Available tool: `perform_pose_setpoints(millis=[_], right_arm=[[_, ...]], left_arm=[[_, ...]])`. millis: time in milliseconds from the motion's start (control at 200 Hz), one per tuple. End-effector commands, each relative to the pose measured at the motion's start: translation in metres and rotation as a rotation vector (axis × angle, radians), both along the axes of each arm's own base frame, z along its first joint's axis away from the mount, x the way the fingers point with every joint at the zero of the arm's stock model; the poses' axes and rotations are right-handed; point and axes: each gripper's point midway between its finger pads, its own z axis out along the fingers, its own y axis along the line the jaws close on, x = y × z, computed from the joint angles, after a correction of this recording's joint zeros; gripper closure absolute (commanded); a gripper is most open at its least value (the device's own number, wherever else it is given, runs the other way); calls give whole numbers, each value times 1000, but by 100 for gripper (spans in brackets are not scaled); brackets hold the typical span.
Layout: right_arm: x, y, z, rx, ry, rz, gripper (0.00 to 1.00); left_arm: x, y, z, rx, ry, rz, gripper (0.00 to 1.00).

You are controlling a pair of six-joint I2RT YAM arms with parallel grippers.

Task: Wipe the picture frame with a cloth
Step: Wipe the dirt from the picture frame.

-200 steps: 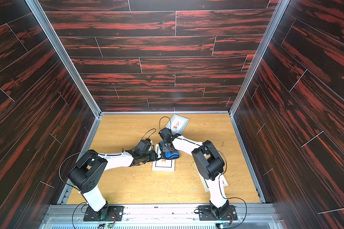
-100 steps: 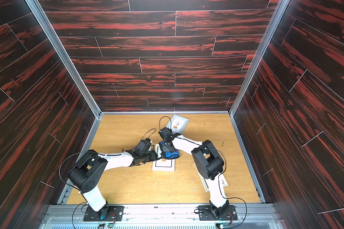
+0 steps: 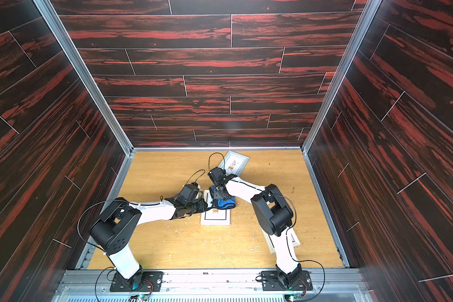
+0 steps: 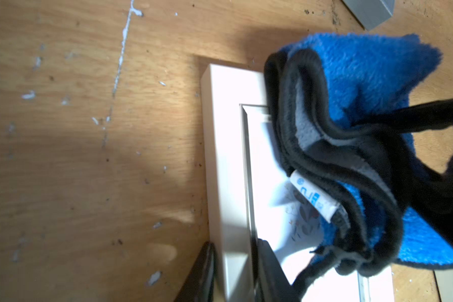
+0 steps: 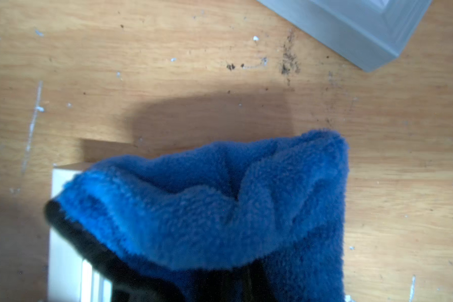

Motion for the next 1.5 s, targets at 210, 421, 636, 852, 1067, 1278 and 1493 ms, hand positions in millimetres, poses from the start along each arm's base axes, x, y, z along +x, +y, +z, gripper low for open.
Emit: perform_pose_setpoints(millis=[210,421,636,852,1067,1278,1493], right_arm=[[5,-22,-16,-162,15,-62,100],[6,-28,-11,-50,18,-59,100],[13,18,-6,-48,-3,-14,100],[28,-38,-7,-126,-10,-98,100],[7,17,2,-58,-8,11,100],[12,-36,-2,-125,1,-66,100],[-6,-20,2,-56,11,-11,100]], left_arm=[[-38,46,-45,192,160,21,72],[-39,46,-47,186,161,26,72],[-37,47,-46,196,163,23,72],[-37,47,-47,197,160,26,72],[-35,46,-46,205,162,21,72],[-35,49,-45,222,158,24,72],[-34,49,-47,221,160,29,72]])
